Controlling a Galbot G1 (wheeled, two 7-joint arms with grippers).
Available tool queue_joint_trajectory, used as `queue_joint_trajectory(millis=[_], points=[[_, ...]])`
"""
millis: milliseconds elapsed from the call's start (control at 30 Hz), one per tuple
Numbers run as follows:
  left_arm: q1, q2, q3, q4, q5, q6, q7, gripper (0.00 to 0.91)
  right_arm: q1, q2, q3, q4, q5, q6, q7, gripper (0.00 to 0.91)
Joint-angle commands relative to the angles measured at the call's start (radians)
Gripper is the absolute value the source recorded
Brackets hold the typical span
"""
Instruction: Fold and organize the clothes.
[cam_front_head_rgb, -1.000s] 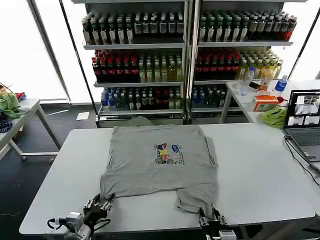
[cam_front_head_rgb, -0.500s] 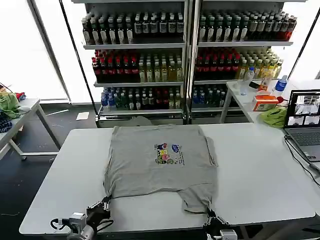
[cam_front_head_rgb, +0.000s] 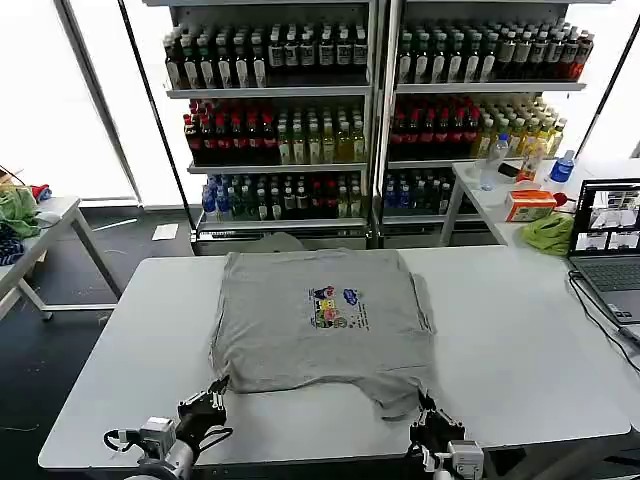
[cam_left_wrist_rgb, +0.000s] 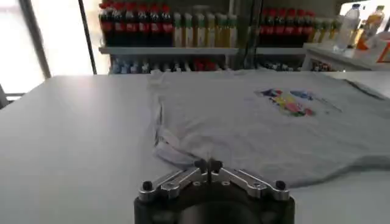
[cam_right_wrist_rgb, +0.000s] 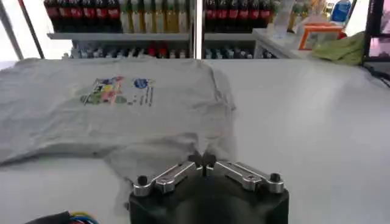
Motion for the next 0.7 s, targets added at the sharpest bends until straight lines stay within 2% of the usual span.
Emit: queue_joint_trajectory(millis=[33,100,300,700], points=[[-0.078,0.001,-0.009,-0.012,-0.011,-0.017,-0.002,0.000,0.081,0.025,0.058,-0.030,-0.008,0.029,-0.043,0.000],[-0.102,0.009,-0.006,-0.005,-0.021,-0.017,-0.004,0.000,0.106,0.021,0.071,-0.052,-0.007,0.049,-0.072,0.000],[-0.168,0.015,0.012,0.040,-0.038,-0.022,-0.006,0.000,0.205,0.023,0.090,-0.089,-0.008,0.055,-0.108,0.000],[-0.300,0.028,0.033,0.170,-0.062,-0.050,-0.011,0.000,0.442,0.029,0.047,-0.242,-0.017,0.038,-0.142,0.000]])
